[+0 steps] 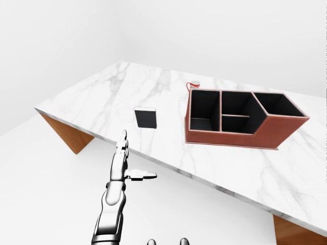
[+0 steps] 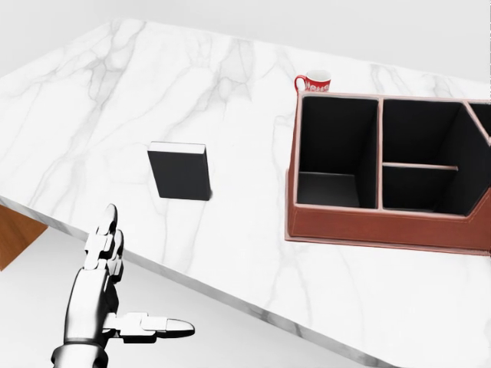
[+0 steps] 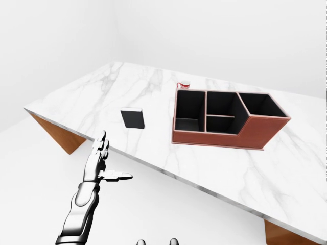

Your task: Pick up the book and place it in the left compartment of the caddy.

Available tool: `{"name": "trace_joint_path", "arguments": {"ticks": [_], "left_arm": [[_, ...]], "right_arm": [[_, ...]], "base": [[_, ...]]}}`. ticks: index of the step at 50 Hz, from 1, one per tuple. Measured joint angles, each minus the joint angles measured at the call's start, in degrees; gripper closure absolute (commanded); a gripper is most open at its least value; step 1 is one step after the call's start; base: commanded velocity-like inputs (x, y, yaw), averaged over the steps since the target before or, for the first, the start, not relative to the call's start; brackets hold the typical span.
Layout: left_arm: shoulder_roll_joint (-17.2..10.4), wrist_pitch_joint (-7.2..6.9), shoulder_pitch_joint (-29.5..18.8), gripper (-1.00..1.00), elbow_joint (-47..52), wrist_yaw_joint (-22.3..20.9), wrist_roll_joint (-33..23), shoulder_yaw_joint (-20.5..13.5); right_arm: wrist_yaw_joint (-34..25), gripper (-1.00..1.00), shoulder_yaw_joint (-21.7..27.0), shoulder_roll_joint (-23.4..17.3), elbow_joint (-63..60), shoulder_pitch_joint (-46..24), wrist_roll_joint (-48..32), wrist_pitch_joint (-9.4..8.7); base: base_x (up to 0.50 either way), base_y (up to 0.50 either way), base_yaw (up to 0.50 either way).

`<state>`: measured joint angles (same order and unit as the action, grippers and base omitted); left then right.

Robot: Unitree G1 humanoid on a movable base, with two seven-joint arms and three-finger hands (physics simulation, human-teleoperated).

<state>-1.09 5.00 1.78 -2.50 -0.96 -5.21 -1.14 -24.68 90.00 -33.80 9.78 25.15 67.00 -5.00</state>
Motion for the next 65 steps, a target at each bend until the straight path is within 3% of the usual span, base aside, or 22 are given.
{"name": "trace_joint_path", "arguments": {"ticks": [31,65], "left_arm": [[-0.1,0.00,-0.7,-1.00,-1.7,-0.1,0.0,-0.1],[-0.1,0.00,-0.6,-1.00,-1.3,0.0,-0.2,-0.1]], "right_arm": [[0.4,-1.00,0.0,-0.1,0.0,-0.1,0.1,0.00],[1.3,-1.00,0.0,-0.6,0.5,0.2,1.7,0.00]], "base": [[0.13,-0.26,0.00],[0.04,0.02,0.00]]}}
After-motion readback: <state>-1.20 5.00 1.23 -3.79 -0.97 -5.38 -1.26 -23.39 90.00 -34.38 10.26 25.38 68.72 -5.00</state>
